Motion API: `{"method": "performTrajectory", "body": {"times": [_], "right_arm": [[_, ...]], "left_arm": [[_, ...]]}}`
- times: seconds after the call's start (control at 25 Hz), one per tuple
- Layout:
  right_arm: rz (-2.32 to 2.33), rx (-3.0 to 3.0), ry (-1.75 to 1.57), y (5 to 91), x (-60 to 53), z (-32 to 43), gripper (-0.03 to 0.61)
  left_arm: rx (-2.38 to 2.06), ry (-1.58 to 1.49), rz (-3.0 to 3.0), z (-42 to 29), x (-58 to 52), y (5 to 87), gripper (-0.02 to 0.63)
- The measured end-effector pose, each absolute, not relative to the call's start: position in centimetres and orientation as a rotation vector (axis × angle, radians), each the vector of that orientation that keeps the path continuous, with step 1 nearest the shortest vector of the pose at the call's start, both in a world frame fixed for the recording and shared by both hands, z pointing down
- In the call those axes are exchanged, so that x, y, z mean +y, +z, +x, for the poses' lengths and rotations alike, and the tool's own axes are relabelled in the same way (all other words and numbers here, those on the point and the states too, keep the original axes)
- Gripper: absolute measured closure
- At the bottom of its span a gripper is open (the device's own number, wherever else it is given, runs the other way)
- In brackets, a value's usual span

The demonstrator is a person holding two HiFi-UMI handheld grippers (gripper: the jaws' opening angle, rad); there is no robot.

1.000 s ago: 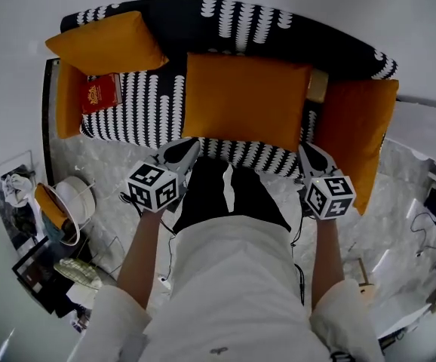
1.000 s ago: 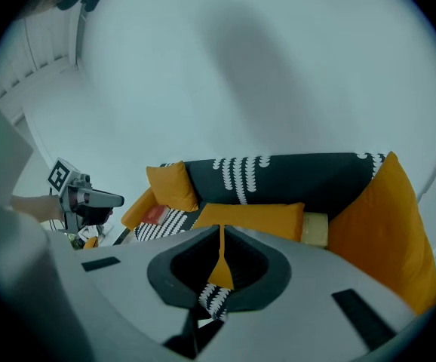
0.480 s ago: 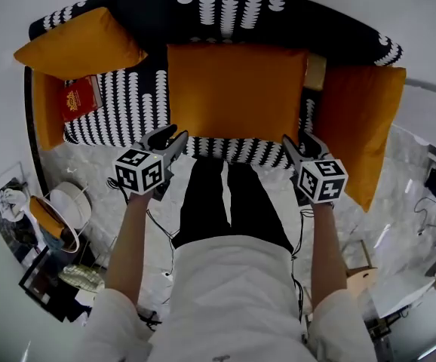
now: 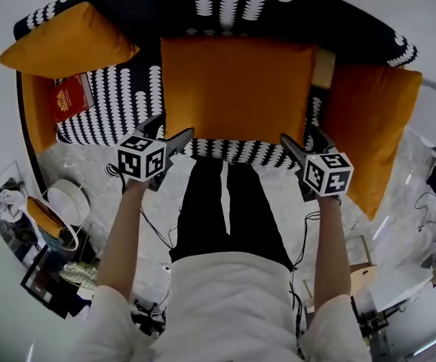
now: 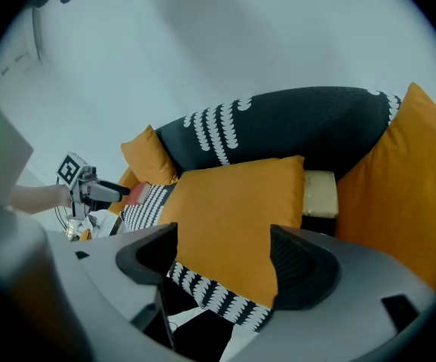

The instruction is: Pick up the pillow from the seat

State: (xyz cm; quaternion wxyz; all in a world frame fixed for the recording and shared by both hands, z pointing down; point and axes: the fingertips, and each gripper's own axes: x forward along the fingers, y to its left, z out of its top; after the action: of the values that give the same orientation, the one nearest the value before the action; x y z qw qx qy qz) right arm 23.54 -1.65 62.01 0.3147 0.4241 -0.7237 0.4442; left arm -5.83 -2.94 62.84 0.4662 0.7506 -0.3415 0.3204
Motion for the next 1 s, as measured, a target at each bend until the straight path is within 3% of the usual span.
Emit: {"method": "performTrajectory", "body": {"times": [0.64, 1.0], "right_arm": [[1.022, -1.849, 1.187, 68.4, -2.4, 24.4, 0.123], [1.016, -1.773, 1.223, 73.1, -2.2, 26.5, 0.103]], "left_arm": [[-0.92, 0.878, 1.76, -9.4, -4.1, 71.5, 0.029], [-0.824, 0.916, 1.728, -10.0, -2.8, 78.3, 0.021]]}}
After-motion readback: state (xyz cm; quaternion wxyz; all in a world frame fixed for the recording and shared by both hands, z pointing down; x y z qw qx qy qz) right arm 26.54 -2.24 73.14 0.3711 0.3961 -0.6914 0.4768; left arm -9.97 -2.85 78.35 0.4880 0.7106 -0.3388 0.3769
